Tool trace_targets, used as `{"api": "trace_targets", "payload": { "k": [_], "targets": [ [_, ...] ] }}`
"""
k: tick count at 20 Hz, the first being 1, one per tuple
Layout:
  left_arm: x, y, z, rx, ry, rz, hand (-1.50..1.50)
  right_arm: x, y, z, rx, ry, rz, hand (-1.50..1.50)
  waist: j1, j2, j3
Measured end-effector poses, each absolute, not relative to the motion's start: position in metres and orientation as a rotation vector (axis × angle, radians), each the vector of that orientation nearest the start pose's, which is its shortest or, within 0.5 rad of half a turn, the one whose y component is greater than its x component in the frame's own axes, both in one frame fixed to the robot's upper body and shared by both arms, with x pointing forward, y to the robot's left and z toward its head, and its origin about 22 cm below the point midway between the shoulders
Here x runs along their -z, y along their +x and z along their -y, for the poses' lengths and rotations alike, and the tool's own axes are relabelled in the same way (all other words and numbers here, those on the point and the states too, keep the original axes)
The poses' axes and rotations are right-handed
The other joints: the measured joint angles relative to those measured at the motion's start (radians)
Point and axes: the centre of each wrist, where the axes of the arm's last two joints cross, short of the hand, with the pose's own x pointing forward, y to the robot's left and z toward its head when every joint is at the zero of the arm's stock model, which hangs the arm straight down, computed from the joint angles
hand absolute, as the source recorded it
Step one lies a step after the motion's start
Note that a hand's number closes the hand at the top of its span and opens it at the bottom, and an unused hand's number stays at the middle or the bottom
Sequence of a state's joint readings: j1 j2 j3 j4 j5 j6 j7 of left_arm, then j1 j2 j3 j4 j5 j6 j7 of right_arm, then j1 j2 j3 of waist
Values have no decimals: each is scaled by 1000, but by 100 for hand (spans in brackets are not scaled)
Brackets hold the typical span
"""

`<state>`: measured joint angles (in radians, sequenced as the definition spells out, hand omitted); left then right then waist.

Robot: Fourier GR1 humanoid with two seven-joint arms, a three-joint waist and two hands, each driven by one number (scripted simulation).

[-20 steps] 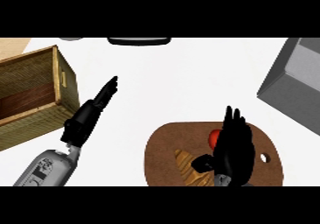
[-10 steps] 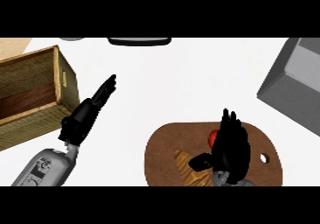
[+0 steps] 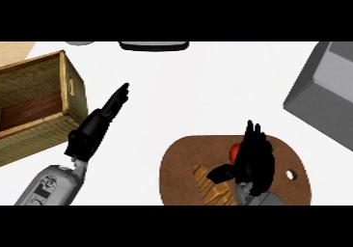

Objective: Pick the tomato from the cutting board and place it in the cardboard box

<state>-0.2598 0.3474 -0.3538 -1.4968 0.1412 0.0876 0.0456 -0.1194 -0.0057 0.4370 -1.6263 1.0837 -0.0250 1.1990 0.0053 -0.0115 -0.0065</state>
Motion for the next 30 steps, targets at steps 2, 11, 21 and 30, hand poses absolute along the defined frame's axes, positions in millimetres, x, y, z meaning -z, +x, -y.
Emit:
{"api": "trace_targets", "payload": {
  "k": [2,11,21,30],
  "targets": [
    [-42,286,-206,457,-45,1597,0,-34,240,116,-531,-1012,742,-150,-2,-1,-1],
    [-38,288,-212,454,-34,1602,0,-19,239,123,-536,-1007,704,150,-5,-4,-2],
    [-42,288,-209,451,-42,1601,0,-9,242,145,-710,-1092,793,150,-4,2,3],
    [-42,289,-202,468,-68,1601,0,-23,219,167,-1387,-917,1297,150,38,-6,14]
  ]
}}
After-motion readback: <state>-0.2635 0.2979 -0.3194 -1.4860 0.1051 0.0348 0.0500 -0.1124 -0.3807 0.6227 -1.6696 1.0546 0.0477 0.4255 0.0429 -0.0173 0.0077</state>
